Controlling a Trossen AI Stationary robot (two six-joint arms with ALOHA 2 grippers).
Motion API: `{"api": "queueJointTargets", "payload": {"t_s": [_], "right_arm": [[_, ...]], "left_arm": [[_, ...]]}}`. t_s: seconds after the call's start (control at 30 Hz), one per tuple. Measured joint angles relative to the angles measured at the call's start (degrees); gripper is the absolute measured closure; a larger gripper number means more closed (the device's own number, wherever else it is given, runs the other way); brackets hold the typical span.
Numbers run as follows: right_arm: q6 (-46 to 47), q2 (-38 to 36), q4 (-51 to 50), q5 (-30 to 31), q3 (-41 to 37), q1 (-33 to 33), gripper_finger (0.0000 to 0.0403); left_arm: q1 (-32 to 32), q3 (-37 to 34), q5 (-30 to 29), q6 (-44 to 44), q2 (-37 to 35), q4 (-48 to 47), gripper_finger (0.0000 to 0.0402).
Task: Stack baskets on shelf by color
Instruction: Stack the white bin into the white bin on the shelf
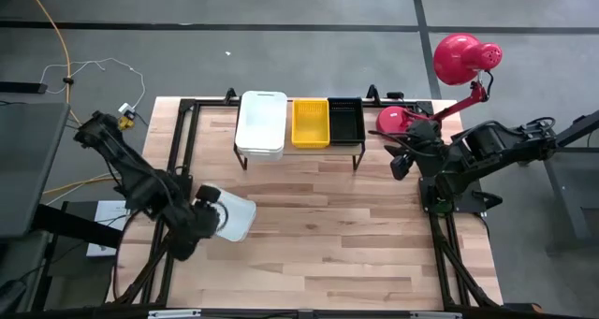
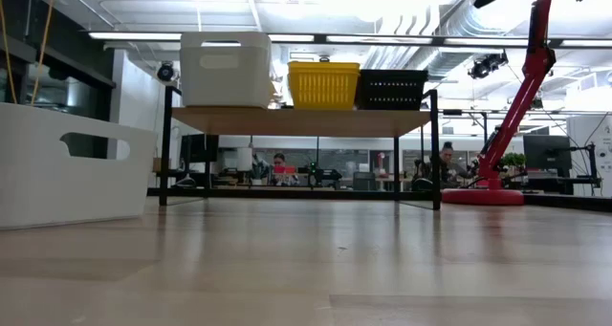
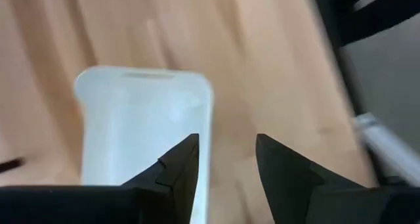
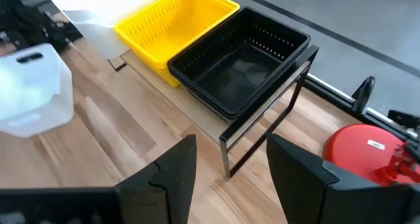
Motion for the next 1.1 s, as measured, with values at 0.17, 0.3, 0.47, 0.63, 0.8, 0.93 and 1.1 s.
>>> {"api": "queueJointTargets", "payload": {"t_s": [0.17,0.3,0.47,0.63,0.8,0.93,1.1], "right_arm": [[-2.37,0.00,-1.54,-0.09,0.00,0.00,0.0231],[-2.93,0.00,-2.91,-0.02,0.00,0.02,0.0231],[-3.12,0.00,-4.18,0.02,0.00,0.00,0.0231],[-3.86,0.00,-4.15,0.01,0.00,0.01,0.0231],[-3.99,0.00,-4.36,0.06,0.00,0.02,0.0231],[-3.99,-0.02,-4.35,1.16,0.00,0.02,0.0231],[-3.79,0.00,-4.35,1.82,0.00,0.02,0.0231]], "left_arm": [[-3.65,-0.14,-7.21,-4.41,5.38,-1.06,0.0240],[-3.91,-0.14,-4.37,-7.21,9.52,-1.12,0.0217],[-3.88,-0.14,-1.33,-6.36,14.64,-1.12,0.0202],[-3.36,-0.97,-2.90,-3.46,19.54,-0.99,0.0203],[-1.97,-7.00,-1.36,-5.07,21.07,-0.37,0.0204],[-1.69,-12.62,-0.03,-7.56,18.75,2.50,0.0204],[-2.11,-17.78,1.21,-3.44,15.66,7.56,0.0204]]}}
